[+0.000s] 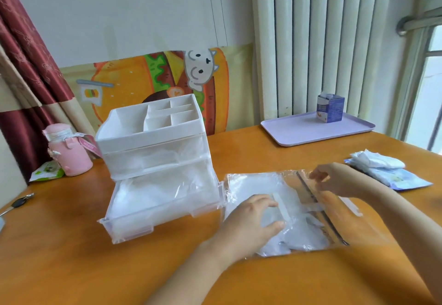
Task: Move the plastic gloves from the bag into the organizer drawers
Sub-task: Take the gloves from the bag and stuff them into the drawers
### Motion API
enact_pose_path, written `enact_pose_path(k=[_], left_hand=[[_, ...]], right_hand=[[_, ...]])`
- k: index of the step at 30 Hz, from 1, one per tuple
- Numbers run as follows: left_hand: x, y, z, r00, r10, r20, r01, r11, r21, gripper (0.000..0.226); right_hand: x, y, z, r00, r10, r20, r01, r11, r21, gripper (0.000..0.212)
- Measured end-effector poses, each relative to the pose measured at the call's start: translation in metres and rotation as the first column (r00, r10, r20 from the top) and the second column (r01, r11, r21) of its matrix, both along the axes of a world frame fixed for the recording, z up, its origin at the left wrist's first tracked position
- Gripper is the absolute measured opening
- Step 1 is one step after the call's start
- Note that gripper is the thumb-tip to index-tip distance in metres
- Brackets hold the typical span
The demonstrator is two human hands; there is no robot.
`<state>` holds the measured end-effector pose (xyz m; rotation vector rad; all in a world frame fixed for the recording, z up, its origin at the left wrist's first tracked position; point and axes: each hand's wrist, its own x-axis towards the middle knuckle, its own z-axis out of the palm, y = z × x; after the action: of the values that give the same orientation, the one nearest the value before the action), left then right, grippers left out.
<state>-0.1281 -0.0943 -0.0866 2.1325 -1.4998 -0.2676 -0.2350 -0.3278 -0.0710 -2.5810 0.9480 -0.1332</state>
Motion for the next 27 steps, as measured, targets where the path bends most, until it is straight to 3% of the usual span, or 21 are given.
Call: enact_pose_path(k=[6, 9, 14, 20, 24, 27], left_hand=[[0.019, 0.0, -0.036, 0.995, 0.097, 0.023, -0.099, 0.983, 0.156, 0.065], [0.022, 0.001, -0.042, 0.993, 0.104, 0.046, -0.111, 0.979, 0.173, 0.065], [0.023, 0.002, -0.046, 0.993, 0.105, 0.062, -0.115, 0.976, 0.184, 0.067], [0.024, 0.003, -0.048, 0.991, 0.117, 0.069, -0.128, 0.975, 0.181, 0.066], [0.023, 0.003, -0.048, 0.989, 0.121, 0.083, -0.135, 0.972, 0.194, 0.066], [0.022, 0.004, -0.048, 0.988, 0.122, 0.093, -0.139, 0.97, 0.201, 0.066]], right_hand=[[-0.015, -0.016, -0.001, 0.987, 0.102, -0.123, -0.075, 0.976, 0.203, 0.024], [-0.015, -0.011, -0.004, 0.973, 0.178, -0.148, -0.143, 0.964, 0.223, 0.025], [-0.016, -0.006, -0.005, 0.958, 0.275, -0.081, -0.236, 0.916, 0.323, 0.021], [-0.017, -0.003, -0.009, 0.966, 0.244, 0.09, -0.253, 0.806, 0.536, 0.023], [-0.023, -0.005, -0.006, 0.94, 0.318, 0.119, -0.31, 0.659, 0.686, 0.044], [-0.024, 0.0, -0.004, 0.919, 0.392, 0.042, -0.303, 0.634, 0.712, 0.057]])
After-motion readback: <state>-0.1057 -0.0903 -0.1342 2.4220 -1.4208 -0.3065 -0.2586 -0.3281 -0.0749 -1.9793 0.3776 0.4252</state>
